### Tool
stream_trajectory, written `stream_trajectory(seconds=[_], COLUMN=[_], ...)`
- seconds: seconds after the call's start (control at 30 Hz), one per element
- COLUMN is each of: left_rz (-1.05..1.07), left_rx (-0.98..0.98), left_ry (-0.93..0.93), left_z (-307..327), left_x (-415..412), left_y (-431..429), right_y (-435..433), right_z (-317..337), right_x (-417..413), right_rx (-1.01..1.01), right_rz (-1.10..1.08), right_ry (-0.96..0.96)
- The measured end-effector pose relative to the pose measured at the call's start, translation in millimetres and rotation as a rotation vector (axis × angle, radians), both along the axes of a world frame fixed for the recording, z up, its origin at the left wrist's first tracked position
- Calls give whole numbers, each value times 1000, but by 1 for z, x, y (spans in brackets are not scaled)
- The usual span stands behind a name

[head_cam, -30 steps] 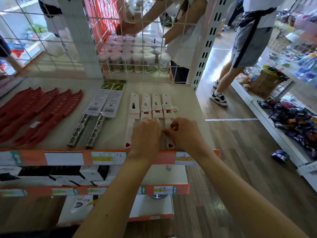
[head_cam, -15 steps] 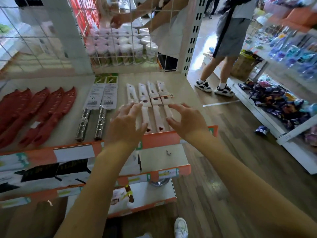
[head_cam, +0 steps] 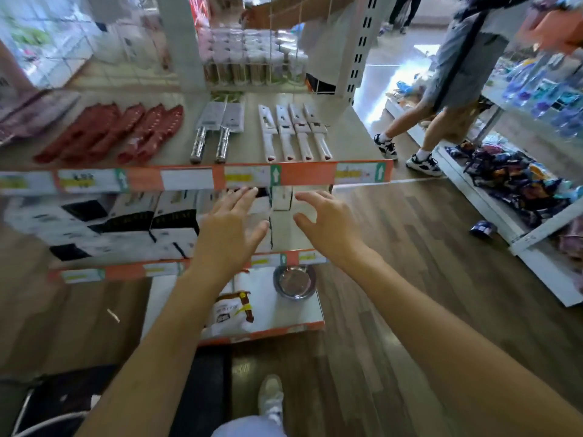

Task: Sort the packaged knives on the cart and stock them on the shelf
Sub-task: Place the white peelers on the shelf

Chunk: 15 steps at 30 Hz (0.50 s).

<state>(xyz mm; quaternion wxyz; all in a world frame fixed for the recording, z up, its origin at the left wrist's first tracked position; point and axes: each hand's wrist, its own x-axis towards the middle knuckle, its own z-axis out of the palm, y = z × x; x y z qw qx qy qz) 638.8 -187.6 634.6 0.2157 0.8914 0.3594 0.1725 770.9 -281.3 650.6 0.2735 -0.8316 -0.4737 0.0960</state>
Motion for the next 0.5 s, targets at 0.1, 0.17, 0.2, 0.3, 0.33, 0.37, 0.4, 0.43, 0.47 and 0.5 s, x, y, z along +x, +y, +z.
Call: stream_trajectory(seconds=[0.1,0.17,0.2,0.3,0.33,0.37,0.4,0.43,0.47,0.5], left_rz=[46,93,129,252,273,287,312,340,362,371], left_rx=[-97,-170,-228,-371,-384,-390,-408,-421,-420,-408], left_ry=[-2,-23,-29,-76,-85,-102,-106,-101,-91,-88], left_z=[-27,-44,-51,-72,-78,-83,-87,-92,-97,-103], left_x=[-46,-75,-90,-140,-157,-173,-189,-204,-218,-231], left_y=[-44,-77,-94,-143,-157,-169,-179,-187,-192,-195], right_y=[-40,-66,-79,-116,-128,-138,-147,-154,-160,-164], right_z=[-24,-45,-56,-83,-89,-94,-98,-99,-100,-101], right_x=[-38,-66,-80,-128,-144,-160,-175,-189,-201,-213], right_rx=[-37,-85,-115,-202,-240,-270,-283,-284,-276,-270], right_rz=[19,7,-3,-12,8,34,61,83,106,129], right_ry=[65,111,136,202,199,196,204,222,235,234])
